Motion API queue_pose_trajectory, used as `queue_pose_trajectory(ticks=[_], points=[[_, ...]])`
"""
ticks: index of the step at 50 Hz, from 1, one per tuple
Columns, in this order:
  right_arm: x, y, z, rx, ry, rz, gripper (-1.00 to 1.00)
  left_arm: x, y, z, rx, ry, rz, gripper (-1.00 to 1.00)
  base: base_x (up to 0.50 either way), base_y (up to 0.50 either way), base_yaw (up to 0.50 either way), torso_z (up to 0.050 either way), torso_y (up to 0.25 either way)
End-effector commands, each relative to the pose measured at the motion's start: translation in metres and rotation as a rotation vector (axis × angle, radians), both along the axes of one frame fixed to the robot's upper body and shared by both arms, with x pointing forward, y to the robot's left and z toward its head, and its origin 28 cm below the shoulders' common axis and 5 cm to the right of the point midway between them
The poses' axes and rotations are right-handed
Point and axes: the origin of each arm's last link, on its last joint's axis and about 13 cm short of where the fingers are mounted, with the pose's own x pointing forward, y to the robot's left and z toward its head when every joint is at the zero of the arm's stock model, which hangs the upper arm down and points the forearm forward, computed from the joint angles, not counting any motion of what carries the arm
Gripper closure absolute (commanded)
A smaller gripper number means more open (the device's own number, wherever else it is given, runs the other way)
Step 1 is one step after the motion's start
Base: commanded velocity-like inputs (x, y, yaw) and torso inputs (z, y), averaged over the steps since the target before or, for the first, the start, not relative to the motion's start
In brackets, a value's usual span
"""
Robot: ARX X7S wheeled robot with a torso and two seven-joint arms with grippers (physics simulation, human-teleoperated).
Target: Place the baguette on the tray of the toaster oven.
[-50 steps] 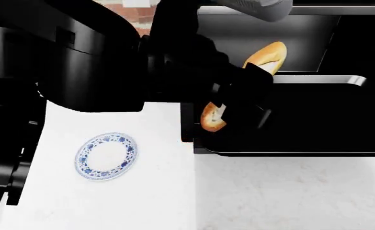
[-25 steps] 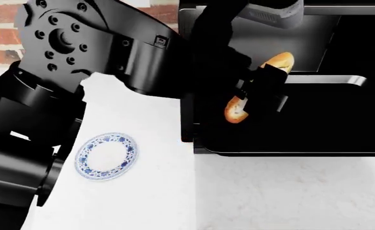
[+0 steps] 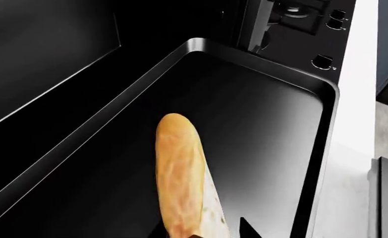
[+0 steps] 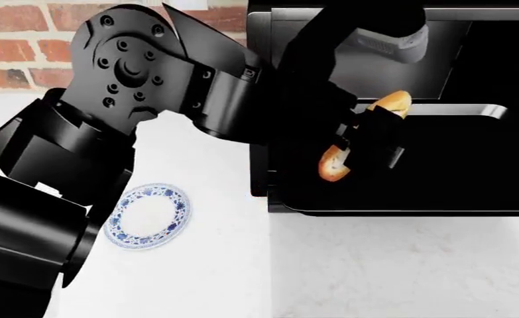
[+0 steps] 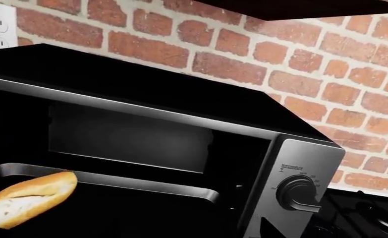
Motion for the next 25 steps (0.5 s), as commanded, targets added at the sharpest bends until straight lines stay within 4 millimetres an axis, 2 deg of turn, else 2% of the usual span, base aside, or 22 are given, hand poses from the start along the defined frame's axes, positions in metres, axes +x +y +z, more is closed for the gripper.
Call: queue_pose_trajectory(ticks=[1, 2, 21, 25], points=[[0.0031, 0.0021, -0.0031, 0.005, 0.000, 0.001, -1.00, -0.0009, -0.0027, 0.0039, -0.009, 0.003, 0.000, 1.00, 0.00, 0.00, 0.00, 0.000, 0.000], [0.0018, 0.0020, -0.0026, 0.006, 0.001, 0.002, -1.00, -0.0006, -0.0032, 0.0049, -0.016, 0.008, 0.006, -1.00, 0.00, 0.00, 0.00, 0.000, 0.000], [-0.0013, -0.0006, 0.0007, 0.013, 0.001, -0.004, -1.00, -0.0006, -0.0021, 0.0079, -0.018, -0.006, 0.005, -1.00, 0.00, 0.00, 0.00, 0.000, 0.000], [0.0042, 0.0012, -0.0027, 0.012, -0.002, -0.006, -1.00, -0.0023, 0.0009, 0.0085, -0.016, -0.015, 0.014, -1.00, 0.00, 0.00, 0.00, 0.000, 0.000]])
